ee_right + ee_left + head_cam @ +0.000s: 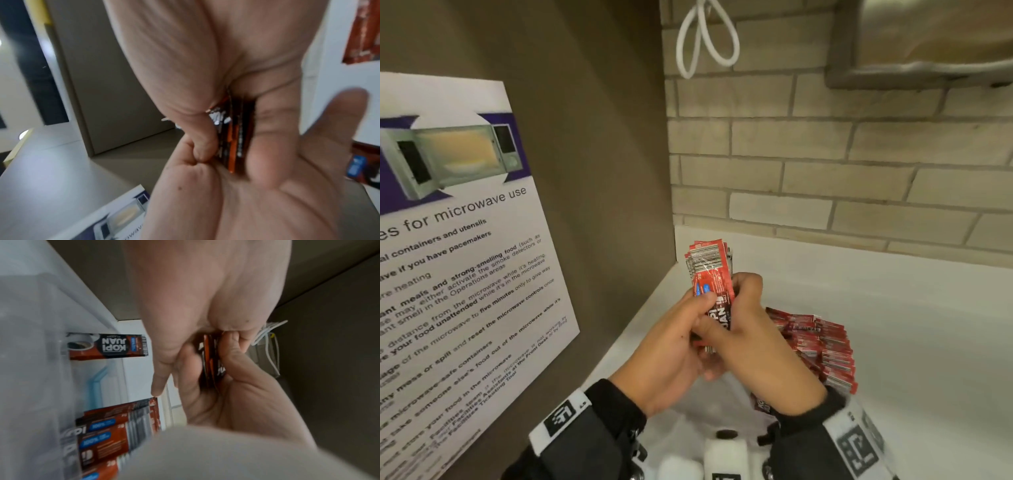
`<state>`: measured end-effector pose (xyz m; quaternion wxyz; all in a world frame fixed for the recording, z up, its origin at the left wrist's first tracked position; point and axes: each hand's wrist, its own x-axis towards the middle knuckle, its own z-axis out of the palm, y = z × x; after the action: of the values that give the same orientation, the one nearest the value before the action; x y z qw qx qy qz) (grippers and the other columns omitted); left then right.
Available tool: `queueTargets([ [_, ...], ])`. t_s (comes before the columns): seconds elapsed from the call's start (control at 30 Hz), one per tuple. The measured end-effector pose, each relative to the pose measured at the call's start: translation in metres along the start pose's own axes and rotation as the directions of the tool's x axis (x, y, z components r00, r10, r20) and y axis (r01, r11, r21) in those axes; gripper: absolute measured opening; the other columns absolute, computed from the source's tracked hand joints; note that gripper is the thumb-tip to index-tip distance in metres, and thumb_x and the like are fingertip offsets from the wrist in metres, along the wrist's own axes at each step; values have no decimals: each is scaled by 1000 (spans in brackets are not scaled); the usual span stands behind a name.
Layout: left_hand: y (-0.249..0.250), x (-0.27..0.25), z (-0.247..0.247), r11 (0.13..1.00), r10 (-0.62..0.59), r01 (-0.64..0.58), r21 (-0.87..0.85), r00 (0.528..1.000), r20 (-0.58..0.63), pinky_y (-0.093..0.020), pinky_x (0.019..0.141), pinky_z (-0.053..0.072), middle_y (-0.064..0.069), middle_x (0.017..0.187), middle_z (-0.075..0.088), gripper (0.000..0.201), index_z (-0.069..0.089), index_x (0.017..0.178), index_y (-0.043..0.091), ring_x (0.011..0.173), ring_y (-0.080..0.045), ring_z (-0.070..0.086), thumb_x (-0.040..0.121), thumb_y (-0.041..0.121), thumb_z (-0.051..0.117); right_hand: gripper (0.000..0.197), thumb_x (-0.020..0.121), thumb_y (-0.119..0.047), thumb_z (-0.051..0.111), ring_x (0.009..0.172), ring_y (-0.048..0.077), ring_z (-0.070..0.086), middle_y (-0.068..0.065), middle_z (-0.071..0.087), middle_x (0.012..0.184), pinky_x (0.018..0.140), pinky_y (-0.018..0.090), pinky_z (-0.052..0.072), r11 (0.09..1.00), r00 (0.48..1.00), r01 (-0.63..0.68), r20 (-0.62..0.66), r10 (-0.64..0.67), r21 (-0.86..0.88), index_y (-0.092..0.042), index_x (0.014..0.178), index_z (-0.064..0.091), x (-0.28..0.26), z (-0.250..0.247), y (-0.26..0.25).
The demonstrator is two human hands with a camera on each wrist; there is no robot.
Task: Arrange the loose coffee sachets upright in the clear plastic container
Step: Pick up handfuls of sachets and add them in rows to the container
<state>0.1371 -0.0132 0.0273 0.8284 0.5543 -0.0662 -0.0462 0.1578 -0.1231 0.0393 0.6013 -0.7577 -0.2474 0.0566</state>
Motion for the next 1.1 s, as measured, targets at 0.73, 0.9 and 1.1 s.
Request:
queueTargets([
  [0.73,14,-5,-1,980,196,-186,76,969,-150,-33,71,58,-7,112,70,38,55,120,17,96,-21,70,83,18,57,19,79,-13,71,72,15,58,4,63,90,61,22,48,981,964,134,-249,-97,137,-22,88,58,4,-13,11],
  [0.9,14,-8,-1,973,214,-195,125,964,-157,-34,72,59,-4,111,71,42,53,122,18,97,-18,70,81,19,59,24,77,1,61,66,4,51,3,50,79,60,14,41,952,884,264,-355,-303,-155,-15,71,44,1,-18,7],
  [1.1,19,-9,-2,957,247,-208,201,950,-192,-36,67,59,-10,101,72,26,59,114,14,82,-23,71,88,17,57,21,79,-10,68,80,-1,52,-7,45,101,69,11,46,953,968,231,-48,-245,-194,-23,88,53,-2,-20,7],
])
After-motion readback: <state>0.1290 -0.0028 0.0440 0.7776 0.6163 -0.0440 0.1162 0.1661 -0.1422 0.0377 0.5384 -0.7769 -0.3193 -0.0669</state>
